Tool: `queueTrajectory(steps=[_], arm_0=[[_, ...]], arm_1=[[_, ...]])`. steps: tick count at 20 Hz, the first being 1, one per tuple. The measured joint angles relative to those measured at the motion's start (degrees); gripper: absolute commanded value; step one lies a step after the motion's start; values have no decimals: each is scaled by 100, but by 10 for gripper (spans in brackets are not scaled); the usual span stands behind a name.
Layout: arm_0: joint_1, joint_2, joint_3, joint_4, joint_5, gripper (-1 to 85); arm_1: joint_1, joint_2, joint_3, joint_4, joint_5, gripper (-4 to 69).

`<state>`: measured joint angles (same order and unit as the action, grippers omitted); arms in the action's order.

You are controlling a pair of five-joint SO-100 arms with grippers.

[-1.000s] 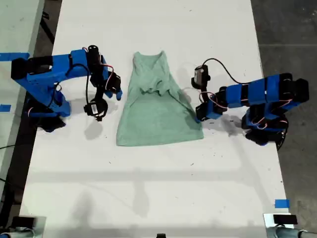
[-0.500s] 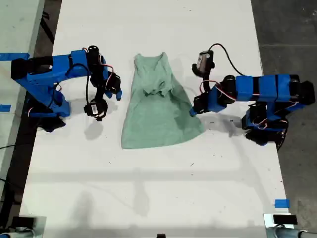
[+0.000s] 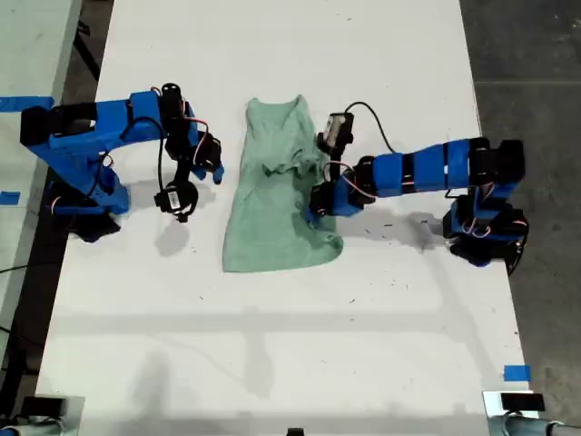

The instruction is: Fold tshirt

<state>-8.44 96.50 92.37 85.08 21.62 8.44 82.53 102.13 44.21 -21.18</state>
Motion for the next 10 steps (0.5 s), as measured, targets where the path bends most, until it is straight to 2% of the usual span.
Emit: queueTrajectory(steps=[2, 4, 5, 9, 10], arm_0=[[0, 0, 0, 9, 0, 78], [0, 0, 0, 9, -44, 78], [0, 0, 0, 9, -44, 78], [0, 0, 0, 9, -44, 78], [0, 0, 0, 9, -44, 78]], arm_1=[[0, -431, -35, -290, 26, 96], [0, -598, -35, -659, 26, 148], [0, -642, -35, -747, 26, 198], [0, -756, -62, -747, 35, 229], [0, -756, -220, -466, 35, 229]])
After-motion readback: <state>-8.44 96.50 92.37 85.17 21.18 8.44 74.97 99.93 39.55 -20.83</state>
